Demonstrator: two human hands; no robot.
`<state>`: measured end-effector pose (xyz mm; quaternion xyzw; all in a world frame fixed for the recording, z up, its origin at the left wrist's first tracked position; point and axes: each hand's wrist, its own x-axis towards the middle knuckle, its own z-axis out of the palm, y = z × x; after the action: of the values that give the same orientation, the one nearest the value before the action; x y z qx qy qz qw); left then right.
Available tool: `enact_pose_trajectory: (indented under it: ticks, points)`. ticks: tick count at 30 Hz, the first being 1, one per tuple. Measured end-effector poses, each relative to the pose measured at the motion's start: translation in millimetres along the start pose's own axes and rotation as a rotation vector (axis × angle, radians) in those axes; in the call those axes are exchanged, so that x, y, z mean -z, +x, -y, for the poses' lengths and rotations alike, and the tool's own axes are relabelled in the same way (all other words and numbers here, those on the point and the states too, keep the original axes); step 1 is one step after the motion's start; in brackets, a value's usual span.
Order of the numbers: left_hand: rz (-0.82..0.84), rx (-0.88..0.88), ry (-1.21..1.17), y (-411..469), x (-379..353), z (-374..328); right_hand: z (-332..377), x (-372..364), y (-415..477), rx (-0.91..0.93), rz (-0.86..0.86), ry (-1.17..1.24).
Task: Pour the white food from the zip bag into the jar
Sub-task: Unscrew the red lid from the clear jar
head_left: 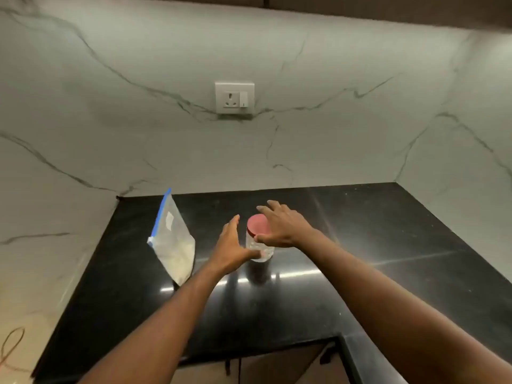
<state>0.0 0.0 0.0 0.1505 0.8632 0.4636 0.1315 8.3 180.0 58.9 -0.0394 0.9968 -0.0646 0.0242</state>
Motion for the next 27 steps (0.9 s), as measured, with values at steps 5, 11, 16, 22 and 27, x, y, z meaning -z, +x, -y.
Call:
enact_pose_trajectory:
  ticks: [5, 11, 16, 22, 27]
  points:
    - [-0.022, 0.059, -0.159, 23.4, -38.8, 16.3, -15.3, -19.1, 29.4, 0.057, 0.035, -0.135]
    - [-0.213, 0.104, -0.193, 38.3, -63.0, 29.1, -6.4, -24.8, 44.0, 0.044, -0.006, -0.162]
    - [-0.225, -0.007, -0.028, 42.8, -58.7, 38.9, -6.4, -21.7, 51.0, 0.002, 0.101, -0.054]
    - [-0.218, -0.073, 0.022, 47.0, -56.7, 46.8, -9.3, -16.8, 51.8, 0.065, 0.16, -0.03]
    - [-0.199, -0.129, 0.01, 44.6, -53.4, 48.9, -8.9, -2.8, 57.5, 0.161, 0.262, -0.072]
